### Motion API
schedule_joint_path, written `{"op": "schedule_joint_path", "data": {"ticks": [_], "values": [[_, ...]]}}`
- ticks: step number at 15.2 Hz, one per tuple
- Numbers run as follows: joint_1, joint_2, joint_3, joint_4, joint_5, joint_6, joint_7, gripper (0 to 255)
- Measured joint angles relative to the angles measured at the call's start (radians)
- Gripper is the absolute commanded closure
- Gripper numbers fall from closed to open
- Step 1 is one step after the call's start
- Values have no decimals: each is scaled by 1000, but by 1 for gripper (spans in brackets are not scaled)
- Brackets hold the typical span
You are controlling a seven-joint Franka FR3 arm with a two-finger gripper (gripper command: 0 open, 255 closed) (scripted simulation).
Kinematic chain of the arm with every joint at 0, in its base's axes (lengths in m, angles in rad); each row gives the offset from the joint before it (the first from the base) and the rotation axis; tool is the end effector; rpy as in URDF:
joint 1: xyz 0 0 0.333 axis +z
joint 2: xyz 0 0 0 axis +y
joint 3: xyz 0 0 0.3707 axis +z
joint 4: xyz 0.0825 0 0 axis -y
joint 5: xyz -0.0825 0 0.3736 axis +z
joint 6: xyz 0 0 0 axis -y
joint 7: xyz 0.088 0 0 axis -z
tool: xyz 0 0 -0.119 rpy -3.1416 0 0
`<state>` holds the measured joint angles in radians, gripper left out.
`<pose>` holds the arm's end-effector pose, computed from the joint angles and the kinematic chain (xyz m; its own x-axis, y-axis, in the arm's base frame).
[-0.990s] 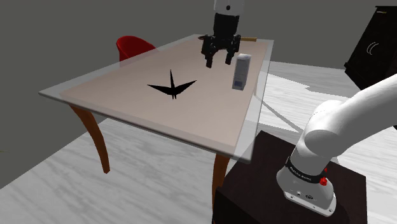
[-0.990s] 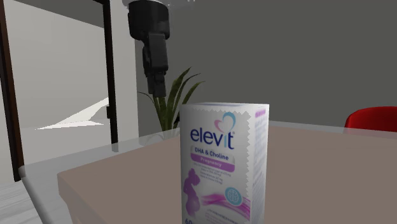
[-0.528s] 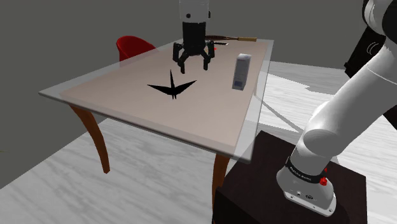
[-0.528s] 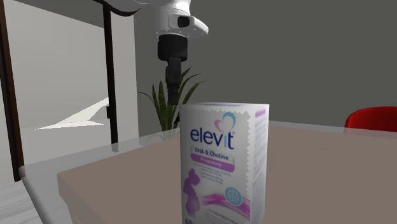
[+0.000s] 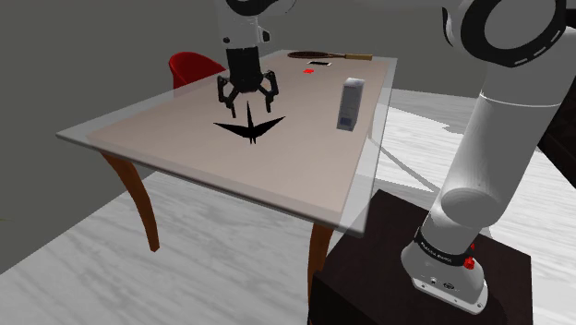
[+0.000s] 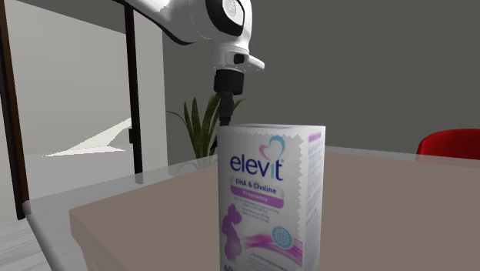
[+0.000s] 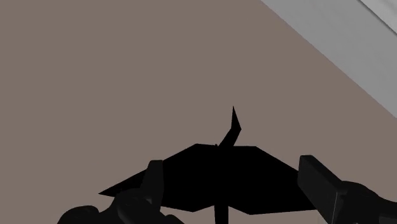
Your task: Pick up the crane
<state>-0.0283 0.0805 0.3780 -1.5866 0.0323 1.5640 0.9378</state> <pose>0.5331 0.1889 0.6179 0.8254 -0.5543 -0.1074 -0.5533 -0.8320 0.0418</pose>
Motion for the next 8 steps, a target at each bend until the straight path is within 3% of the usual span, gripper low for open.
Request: {"op": "schedule_joint_path", "data": {"ticks": [7,8], "values": [[1,6,0,-82,0,85,7,0],[2,7,1,-87,-1,90,8,255]]}}
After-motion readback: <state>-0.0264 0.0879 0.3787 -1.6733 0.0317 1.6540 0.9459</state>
